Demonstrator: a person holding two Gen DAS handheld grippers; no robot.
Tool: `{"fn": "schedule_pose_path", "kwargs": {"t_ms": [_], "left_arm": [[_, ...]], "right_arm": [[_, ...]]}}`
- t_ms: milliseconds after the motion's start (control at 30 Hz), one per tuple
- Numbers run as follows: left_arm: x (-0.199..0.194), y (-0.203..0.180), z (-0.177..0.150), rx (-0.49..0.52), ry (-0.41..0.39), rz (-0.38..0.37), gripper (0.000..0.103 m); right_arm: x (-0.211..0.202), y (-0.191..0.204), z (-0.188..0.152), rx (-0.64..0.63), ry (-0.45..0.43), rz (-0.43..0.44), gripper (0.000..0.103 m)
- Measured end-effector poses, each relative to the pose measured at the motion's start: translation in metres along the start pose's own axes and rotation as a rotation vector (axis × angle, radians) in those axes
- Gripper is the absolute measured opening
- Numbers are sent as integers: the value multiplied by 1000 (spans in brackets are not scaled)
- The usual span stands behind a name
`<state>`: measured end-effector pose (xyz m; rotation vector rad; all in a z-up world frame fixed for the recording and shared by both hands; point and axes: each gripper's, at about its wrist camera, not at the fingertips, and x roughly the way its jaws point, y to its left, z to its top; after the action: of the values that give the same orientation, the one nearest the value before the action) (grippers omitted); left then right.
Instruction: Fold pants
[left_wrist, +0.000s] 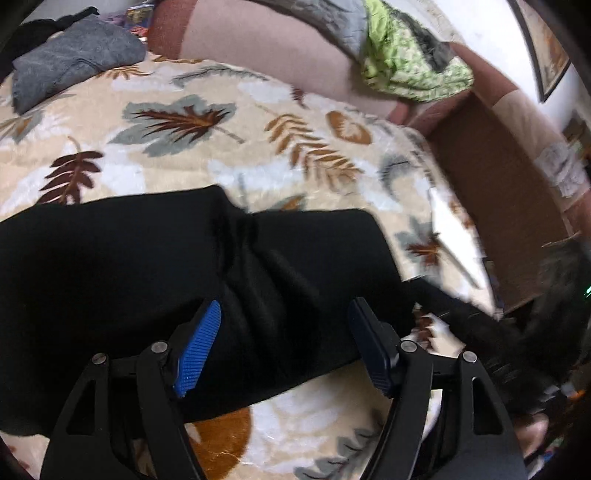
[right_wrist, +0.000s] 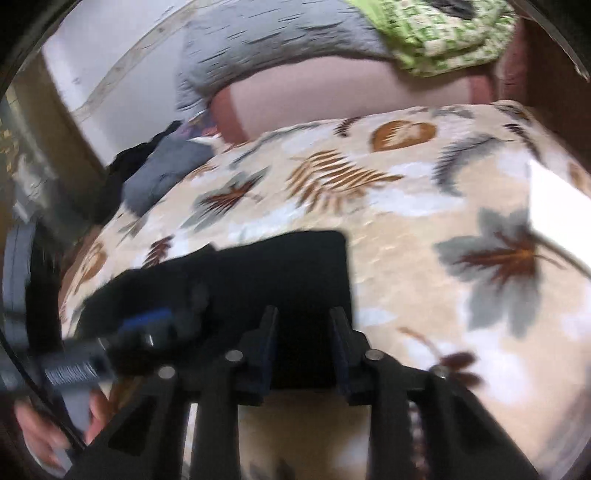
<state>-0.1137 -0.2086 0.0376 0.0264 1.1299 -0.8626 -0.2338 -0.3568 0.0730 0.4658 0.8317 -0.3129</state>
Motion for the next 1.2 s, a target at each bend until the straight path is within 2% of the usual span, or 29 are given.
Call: {"fn": "schedule_pose_path", "kwargs": {"t_ms": [33, 133, 267, 367, 600, 667, 733, 867, 967, 1067, 1133, 1200], "left_arm": [[3, 2, -1, -9, 1, 29, 71], [8, 6, -6, -24, -4, 50, 71], [6, -2, -14, 59, -6, 139, 71], [-1, 1, -18, 71, -12, 151, 71], [-39, 32, -25, -66, -66, 81, 71], [-48, 41, -27, -99, -80, 81, 71], [-57, 51, -29, -131, -94, 88, 71], [-74, 68, -37, -163, -123, 142, 71], [-87, 87, -46, -221, -134, 146, 71], [-100, 106, -56, -279, -165, 190, 71], [-107, 114, -63, -306, -188, 240, 71], [-111, 121, -66, -321, -201, 259, 71]], "right_arm": [[3, 0, 2, -4, 11, -5, 33], [10, 0, -3, -12, 32, -5, 33], [24, -4, -10, -49, 57, -66, 33], [16, -9, -10, -17, 32, -22, 33], [-13, 12, -4, -58, -58, 104, 35], [-8, 20, -3, -71, -48, 121, 35], [6, 28, -4, -92, -21, 99, 35], [35, 34, -13, -89, 66, 92, 36], [32, 44, -14, -120, 50, 102, 36], [28, 55, -10, -133, 29, 137, 36], [29, 62, -7, -137, 22, 161, 41], [31, 70, -4, -144, 18, 185, 45]]}}
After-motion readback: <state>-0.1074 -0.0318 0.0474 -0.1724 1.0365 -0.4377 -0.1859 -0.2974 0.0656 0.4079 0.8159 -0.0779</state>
